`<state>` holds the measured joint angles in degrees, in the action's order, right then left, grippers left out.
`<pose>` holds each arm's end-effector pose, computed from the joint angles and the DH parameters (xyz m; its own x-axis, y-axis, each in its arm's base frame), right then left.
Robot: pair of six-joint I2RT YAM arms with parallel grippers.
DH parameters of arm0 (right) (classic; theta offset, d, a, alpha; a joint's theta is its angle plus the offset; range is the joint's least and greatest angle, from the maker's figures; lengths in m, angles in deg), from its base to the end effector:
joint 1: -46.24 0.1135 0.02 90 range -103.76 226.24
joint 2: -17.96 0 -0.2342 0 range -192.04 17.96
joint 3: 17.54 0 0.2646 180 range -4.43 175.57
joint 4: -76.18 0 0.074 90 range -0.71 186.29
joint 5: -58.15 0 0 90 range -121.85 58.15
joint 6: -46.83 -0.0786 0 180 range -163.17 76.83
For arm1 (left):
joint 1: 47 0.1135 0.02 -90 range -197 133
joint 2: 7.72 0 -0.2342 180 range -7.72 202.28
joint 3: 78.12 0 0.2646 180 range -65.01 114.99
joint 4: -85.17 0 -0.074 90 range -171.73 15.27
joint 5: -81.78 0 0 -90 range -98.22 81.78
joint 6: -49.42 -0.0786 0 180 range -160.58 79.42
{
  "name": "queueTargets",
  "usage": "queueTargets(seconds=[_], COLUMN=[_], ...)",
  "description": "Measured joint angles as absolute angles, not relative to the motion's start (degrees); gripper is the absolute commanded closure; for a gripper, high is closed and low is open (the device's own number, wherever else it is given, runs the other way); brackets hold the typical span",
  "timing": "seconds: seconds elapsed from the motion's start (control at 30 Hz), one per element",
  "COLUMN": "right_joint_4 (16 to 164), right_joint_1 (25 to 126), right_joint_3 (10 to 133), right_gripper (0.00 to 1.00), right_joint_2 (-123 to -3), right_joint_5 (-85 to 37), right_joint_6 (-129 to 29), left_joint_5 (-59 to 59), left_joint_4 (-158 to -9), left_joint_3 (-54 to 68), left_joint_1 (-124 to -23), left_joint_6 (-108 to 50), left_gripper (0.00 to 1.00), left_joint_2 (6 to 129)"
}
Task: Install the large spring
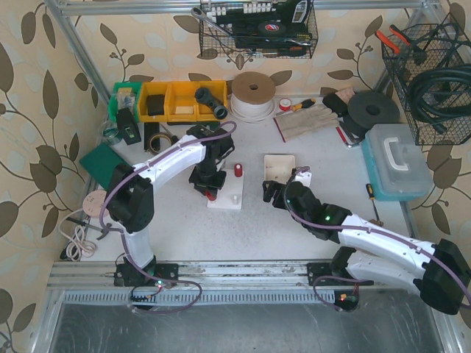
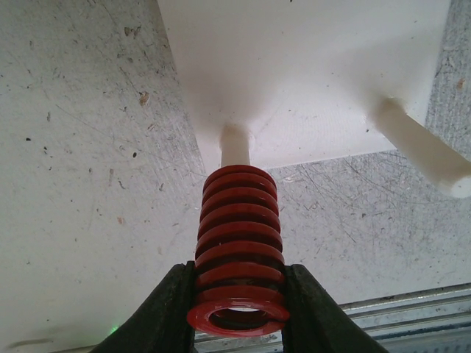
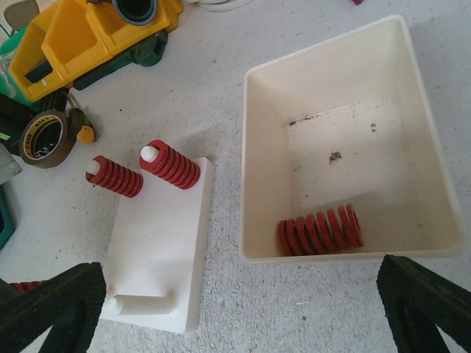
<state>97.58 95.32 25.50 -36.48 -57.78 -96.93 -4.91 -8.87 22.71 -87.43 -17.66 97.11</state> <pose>0.1994 0.1776 0.1733 -0.5637 0.4571 -0.6880 0.0268 0.8426 0.5379 0.2589 -0.2265 0.1690 -0.9533 0.3014 0.0218 0.2999 0.9525 -0.0535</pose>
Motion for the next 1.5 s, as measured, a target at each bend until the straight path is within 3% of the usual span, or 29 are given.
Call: queueTargets(seconds=[1.5], right_joint_4=[97.19], right_joint_1=[95.32], right_joint_3=[25.70], right_gripper=[0.01], right_joint_2=[-37.66], right_joint_5=[-57.34], right_joint_6=[-96.01], left_joint_5=[-3.40], left_joint_4=[-8.39], left_joint_3=[25.66], left_joint_1=[-87.43], left_joint_6=[-18.16], left_gripper=[1.00], left_joint_2=[103.67])
